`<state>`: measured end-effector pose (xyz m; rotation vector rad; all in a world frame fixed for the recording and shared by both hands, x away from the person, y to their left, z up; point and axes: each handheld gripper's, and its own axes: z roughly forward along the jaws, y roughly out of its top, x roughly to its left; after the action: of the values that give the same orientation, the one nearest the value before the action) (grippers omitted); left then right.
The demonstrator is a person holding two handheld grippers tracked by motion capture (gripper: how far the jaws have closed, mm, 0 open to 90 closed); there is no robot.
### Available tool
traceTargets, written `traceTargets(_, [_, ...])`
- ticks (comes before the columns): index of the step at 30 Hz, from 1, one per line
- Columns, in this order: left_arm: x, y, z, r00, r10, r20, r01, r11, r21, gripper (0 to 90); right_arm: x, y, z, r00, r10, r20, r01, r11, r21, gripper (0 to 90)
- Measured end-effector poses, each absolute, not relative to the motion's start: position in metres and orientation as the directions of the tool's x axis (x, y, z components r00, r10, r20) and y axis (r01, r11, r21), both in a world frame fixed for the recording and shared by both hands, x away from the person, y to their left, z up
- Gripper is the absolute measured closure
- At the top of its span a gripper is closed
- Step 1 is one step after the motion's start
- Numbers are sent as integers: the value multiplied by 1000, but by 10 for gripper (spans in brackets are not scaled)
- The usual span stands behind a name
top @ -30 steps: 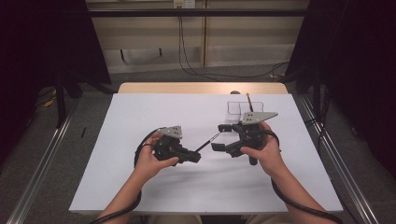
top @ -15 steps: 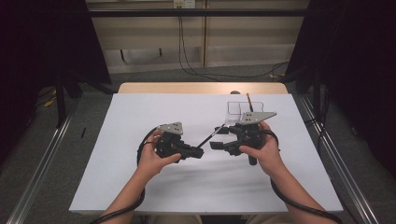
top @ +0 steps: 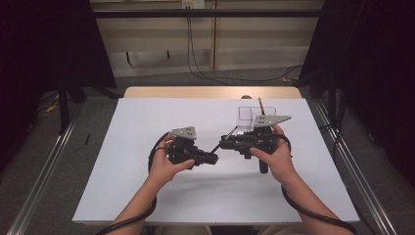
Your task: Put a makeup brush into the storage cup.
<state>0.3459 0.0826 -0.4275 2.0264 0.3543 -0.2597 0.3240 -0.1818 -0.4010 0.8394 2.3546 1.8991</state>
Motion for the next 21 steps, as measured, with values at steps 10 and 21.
traceTargets(10, [346, 66, -429, 934, 134, -332, 356, -453, 817, 834, 326, -178, -394, -854, 400, 334, 404, 103, 909, 784])
traceTargets(21, [347, 60, -429, 935, 131, -330, 353, -442, 824, 813, 328, -179, -394, -846, 368, 385, 433, 53, 900, 837])
